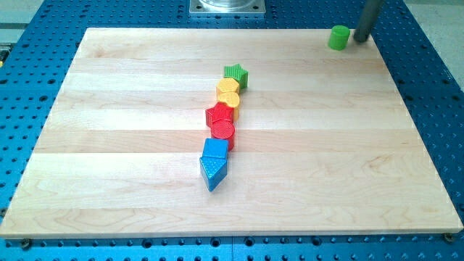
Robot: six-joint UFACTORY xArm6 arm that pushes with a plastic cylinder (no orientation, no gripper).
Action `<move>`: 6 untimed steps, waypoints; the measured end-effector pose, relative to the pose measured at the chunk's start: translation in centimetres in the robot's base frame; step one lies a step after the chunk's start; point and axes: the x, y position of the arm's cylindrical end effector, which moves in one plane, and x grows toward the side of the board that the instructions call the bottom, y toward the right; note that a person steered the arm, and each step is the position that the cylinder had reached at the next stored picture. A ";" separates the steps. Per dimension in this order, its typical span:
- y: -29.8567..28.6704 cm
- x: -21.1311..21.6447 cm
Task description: Move the green circle into the green star
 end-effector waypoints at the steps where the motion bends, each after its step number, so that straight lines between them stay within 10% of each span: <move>1: -9.6 2.1; 6: -21.4 6.1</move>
